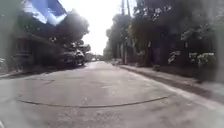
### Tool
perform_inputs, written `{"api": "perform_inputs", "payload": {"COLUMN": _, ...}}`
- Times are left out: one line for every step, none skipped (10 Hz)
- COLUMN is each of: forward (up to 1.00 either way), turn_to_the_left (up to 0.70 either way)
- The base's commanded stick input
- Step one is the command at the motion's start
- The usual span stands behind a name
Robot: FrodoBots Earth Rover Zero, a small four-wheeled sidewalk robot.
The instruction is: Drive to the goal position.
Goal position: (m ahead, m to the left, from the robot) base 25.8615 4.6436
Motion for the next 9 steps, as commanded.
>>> {"api": "perform_inputs", "payload": {"forward": 0.7, "turn_to_the_left": -0.03}}
{"api": "perform_inputs", "payload": {"forward": 0.7, "turn_to_the_left": -0.03}}
{"api": "perform_inputs", "payload": {"forward": 0.7, "turn_to_the_left": -0.03}}
{"api": "perform_inputs", "payload": {"forward": 0.7, "turn_to_the_left": -0.03}}
{"api": "perform_inputs", "payload": {"forward": 0.7, "turn_to_the_left": -0.03}}
{"api": "perform_inputs", "payload": {"forward": 0.7, "turn_to_the_left": -0.03}}
{"api": "perform_inputs", "payload": {"forward": 0.7, "turn_to_the_left": -0.03}}
{"api": "perform_inputs", "payload": {"forward": 0.7, "turn_to_the_left": -0.03}}
{"api": "perform_inputs", "payload": {"forward": 0.7, "turn_to_the_left": -0.03}}
